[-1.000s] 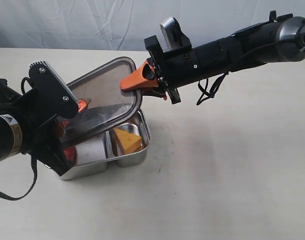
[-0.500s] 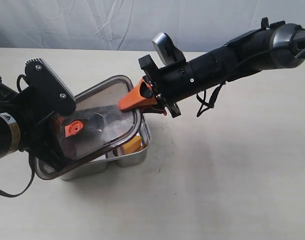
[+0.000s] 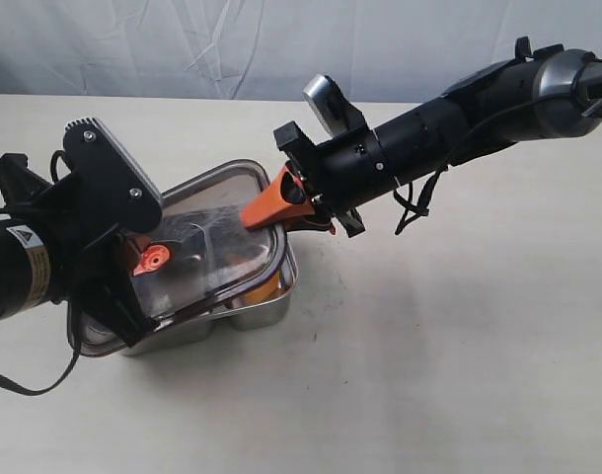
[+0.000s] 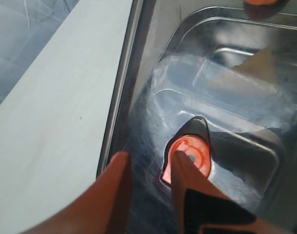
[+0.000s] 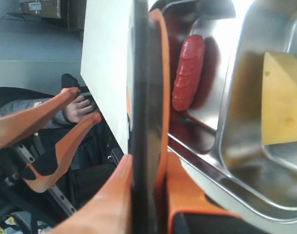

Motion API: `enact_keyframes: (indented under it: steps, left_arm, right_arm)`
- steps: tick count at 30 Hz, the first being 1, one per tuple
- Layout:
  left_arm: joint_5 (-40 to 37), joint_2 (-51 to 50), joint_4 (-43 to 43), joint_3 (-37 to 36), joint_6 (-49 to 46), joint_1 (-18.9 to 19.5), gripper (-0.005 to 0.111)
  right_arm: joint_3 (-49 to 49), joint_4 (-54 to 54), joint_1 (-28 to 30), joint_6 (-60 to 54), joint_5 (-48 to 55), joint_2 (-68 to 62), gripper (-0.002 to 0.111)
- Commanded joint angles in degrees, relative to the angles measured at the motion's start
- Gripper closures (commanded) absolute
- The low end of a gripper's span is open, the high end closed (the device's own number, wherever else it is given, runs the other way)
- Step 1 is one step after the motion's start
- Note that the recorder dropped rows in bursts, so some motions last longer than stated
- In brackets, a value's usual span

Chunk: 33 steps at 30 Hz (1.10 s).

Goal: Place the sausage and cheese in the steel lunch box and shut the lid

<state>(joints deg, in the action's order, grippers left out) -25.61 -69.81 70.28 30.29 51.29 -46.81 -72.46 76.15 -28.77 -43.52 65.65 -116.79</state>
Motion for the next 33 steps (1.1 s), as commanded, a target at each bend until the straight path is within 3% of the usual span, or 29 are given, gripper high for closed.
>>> enact_keyframes:
  steps: [1, 18, 24, 33]
  left_arm:
    - [0.9, -0.2, 0.3, -0.1, 0.6, 0.0, 0.078]
    - [2.7, -0.2, 0.3, -0.1, 0.6, 0.0, 0.078]
    - [2.7, -0.2, 0.3, -0.1, 0.6, 0.0, 0.078]
    - [3.5, -0.2, 0.3, -0.1, 0.6, 0.0, 0.078]
  right_arm:
    - [0.3, -2.7, 0.3, 0.1, -5.0, 0.3, 0.109]
    - [0.3, -11.7, 0.3, 2.2, -12.1, 0.3, 0.109]
    - [0.3, -19.4, 0.2, 10.2, -14.9, 0.3, 0.109]
    - [0.3, -19.1, 0.2, 10.4, -15.9, 0.3, 0.109]
